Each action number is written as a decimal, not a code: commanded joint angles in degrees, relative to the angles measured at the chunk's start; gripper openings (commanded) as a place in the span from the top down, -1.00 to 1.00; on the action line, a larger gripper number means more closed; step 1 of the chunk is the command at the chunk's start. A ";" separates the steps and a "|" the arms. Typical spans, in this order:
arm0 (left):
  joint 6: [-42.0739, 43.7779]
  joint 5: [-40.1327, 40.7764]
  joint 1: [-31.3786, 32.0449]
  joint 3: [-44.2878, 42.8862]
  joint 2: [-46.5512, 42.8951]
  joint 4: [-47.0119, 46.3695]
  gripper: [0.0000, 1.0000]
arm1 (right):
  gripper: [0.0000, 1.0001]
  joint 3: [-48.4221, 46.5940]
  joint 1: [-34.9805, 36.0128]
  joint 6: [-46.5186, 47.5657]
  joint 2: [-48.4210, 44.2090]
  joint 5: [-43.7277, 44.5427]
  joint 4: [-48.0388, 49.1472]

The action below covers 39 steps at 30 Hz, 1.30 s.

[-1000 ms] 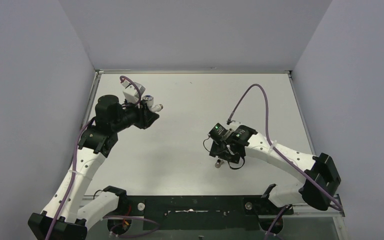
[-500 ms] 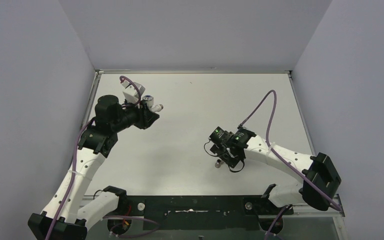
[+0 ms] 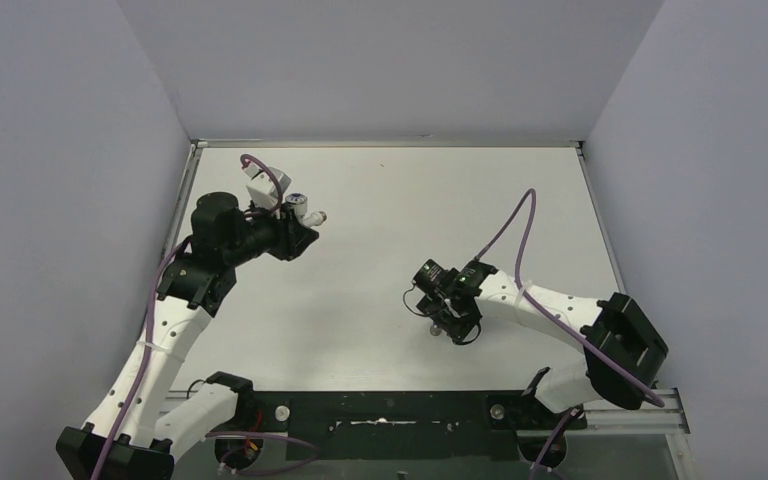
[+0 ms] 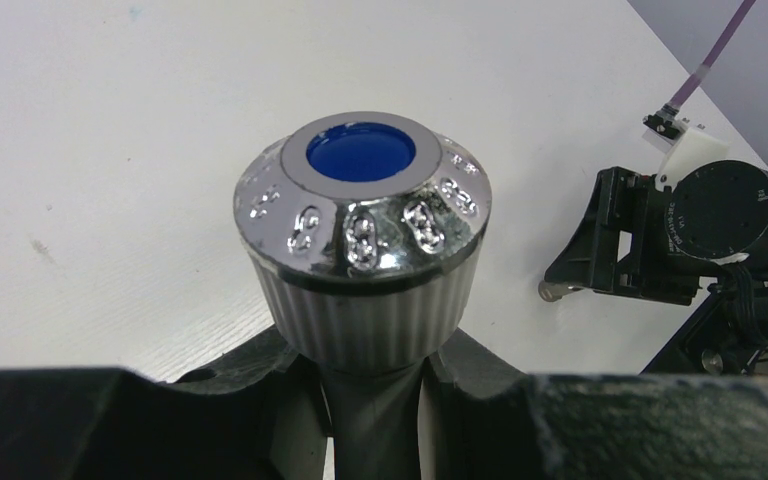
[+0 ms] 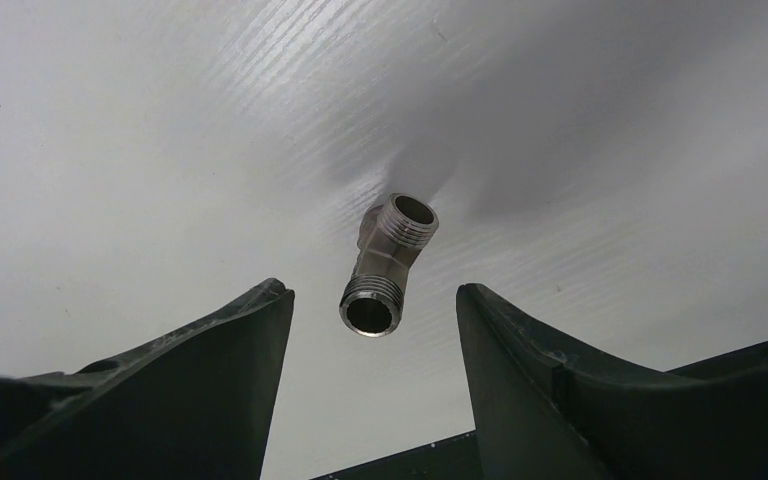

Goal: Install the water faucets
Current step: Pick up the adaptor at the center of the board.

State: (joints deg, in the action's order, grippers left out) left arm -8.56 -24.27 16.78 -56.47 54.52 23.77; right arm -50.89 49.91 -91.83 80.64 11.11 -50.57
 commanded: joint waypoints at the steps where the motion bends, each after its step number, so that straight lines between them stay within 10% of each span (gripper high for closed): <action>1: -0.09 -1.13 -0.25 -0.22 -1.14 -3.99 1.00 | -0.22 -0.08 -0.42 -0.47 1.09 0.23 2.00; 28: 0.47 -0.60 -0.25 -0.05 -0.83 -3.64 1.00 | 0.49 1.20 -1.96 4.58 3.25 1.81 4.57; 39: 0.56 -0.47 -0.25 -0.22 -0.93 -3.22 1.00 | 0.71 -3.33 -3.31 31.02 3.08 3.09 9.25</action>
State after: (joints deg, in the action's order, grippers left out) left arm -8.51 -24.25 16.78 -55.83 54.52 23.77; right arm -49.63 47.59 -74.89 83.70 10.79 -44.14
